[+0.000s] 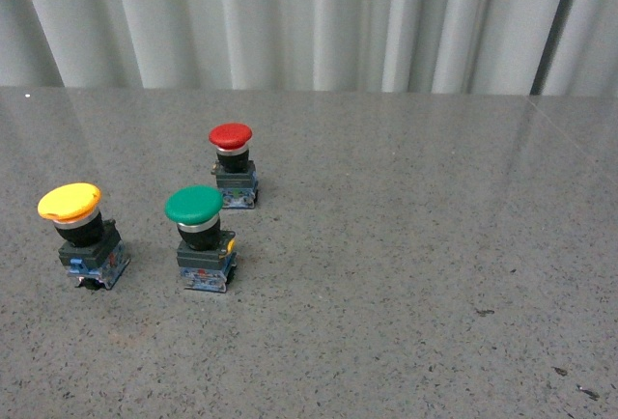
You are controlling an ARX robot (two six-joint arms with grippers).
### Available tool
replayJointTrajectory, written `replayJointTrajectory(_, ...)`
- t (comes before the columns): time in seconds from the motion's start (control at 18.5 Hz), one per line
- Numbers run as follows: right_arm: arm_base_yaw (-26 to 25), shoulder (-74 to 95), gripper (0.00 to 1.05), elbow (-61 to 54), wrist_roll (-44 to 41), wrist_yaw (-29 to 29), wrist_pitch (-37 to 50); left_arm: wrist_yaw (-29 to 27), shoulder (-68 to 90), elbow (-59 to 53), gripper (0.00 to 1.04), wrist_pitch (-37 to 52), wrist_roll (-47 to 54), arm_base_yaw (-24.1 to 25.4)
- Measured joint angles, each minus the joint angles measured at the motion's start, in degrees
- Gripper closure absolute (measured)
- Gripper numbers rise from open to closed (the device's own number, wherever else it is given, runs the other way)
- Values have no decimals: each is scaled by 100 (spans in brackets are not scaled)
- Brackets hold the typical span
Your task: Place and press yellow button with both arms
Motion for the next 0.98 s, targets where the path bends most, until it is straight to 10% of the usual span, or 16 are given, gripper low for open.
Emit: replayJointTrajectory(0.98,0,0,6,0,0,0,0,-2,0,0,7,0,2,0)
